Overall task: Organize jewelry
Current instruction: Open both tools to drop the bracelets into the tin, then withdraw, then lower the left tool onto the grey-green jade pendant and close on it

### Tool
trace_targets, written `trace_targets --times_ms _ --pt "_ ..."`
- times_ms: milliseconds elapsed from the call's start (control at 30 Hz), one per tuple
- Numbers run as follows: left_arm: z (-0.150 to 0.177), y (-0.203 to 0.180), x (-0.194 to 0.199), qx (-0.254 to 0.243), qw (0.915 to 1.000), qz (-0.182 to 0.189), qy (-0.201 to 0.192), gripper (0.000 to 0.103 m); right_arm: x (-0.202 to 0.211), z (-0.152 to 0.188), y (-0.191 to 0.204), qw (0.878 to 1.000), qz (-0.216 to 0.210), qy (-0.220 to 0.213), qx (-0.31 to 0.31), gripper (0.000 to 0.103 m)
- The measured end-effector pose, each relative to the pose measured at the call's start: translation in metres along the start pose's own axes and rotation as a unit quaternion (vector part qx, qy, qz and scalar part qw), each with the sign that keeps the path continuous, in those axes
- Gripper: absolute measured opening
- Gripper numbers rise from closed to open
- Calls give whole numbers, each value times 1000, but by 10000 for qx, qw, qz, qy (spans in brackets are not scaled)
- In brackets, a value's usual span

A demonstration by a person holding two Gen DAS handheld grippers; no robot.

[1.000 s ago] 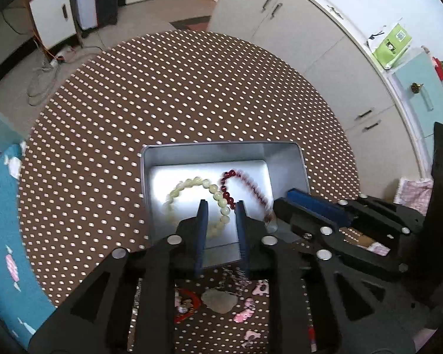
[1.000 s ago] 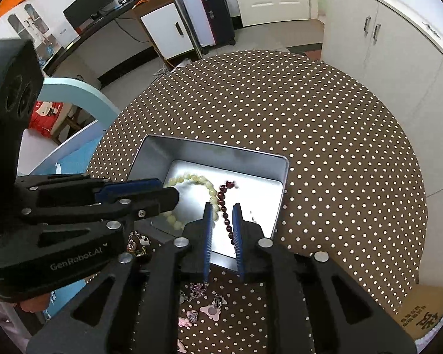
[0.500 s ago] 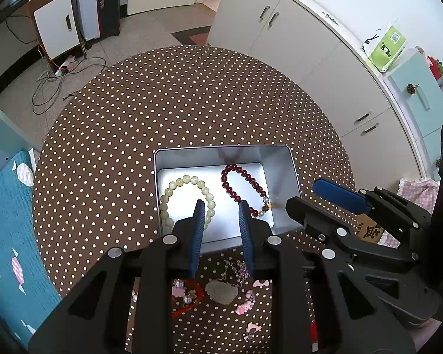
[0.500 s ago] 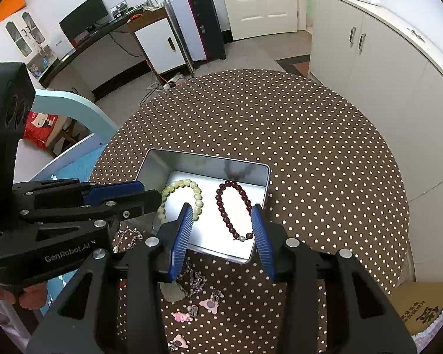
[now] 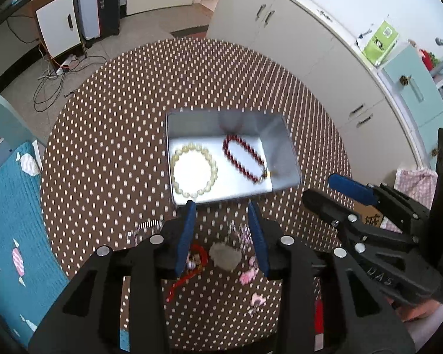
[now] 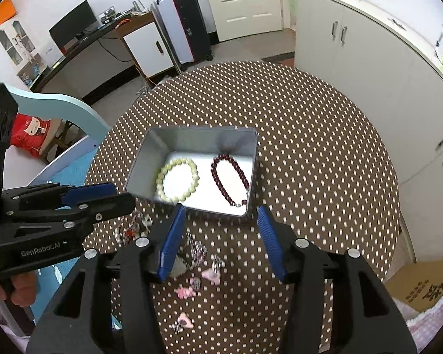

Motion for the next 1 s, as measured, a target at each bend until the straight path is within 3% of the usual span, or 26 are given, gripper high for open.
trace_targets --times_ms 100,500,833,1000 --pt "20 -1 -7 -94 9997 -95 201 37 2 15 -5 9999 74 96 -98 52" --pt "70 -17 -44 -427 9945 139 944 37 -1 74 -19 9966 285 529 -572 53" --pt "87 -31 -76 -839 9877 37 1321 37 3 104 -31 9921 394 675 -979 53" --pt "88 -40 -83 -1121 9853 -108 1288 37 5 110 -36 9904 420 711 -1107 53"
Point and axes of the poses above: each gripper's, at about its wrist camera, not at the fingertips, and x roughly against the way its jaws point, y to its left, z to its underside, the point moved 10 cm from there along -x, roughly the way its jaws point, and after that the axes turned 6 degrees about -y, right-handed, at the moved point
